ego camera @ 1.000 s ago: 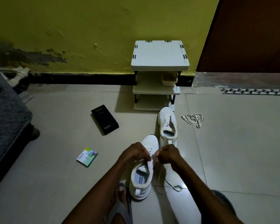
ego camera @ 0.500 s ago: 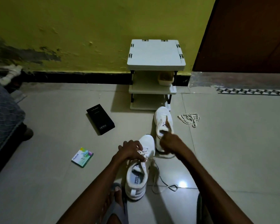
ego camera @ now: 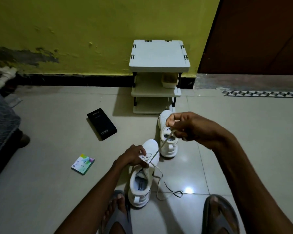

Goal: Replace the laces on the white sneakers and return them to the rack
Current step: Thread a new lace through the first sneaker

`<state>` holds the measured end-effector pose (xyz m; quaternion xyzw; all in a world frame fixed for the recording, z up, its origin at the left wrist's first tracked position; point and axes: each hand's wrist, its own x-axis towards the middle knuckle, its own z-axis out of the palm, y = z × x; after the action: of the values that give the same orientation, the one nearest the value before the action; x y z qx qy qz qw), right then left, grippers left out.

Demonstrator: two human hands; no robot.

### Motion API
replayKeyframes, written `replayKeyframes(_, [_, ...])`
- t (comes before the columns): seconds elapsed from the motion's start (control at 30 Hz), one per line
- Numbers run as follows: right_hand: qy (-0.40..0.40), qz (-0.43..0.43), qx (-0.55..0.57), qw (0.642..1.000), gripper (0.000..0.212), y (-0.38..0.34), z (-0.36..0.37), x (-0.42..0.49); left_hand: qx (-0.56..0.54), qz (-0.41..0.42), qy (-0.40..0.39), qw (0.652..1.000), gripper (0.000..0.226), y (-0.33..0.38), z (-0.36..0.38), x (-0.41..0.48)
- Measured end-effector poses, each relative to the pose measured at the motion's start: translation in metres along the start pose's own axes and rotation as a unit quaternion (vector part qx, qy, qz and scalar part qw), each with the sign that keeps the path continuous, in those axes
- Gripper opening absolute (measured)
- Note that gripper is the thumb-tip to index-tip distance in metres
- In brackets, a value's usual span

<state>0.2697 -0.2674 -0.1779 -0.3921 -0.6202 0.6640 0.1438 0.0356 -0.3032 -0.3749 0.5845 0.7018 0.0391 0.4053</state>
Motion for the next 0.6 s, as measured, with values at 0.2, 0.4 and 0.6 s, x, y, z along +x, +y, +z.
replayKeyframes(0.2, [-0.201, 0.248, -0.435, 0.842, 0.022, 0.076, 0.017, 0.023, -0.049, -0.038, -0.093, 0.994, 0.057, 0.009, -0.018, -0.007])
replayKeyframes(0.4, [-0.297, 0.376, -0.415, 0.774, 0.023, 0.145, 0.063, 0.038, -0.008, -0.073, -0.114, 0.991, 0.065, 0.017, -0.020, -0.012])
replayKeyframes(0.6, [-0.070, 0.239, -0.346, 0.905, 0.020, 0.131, 0.048, 0.056, -0.003, -0.068, -0.041, 0.997, 0.038, 0.019, -0.013, -0.015])
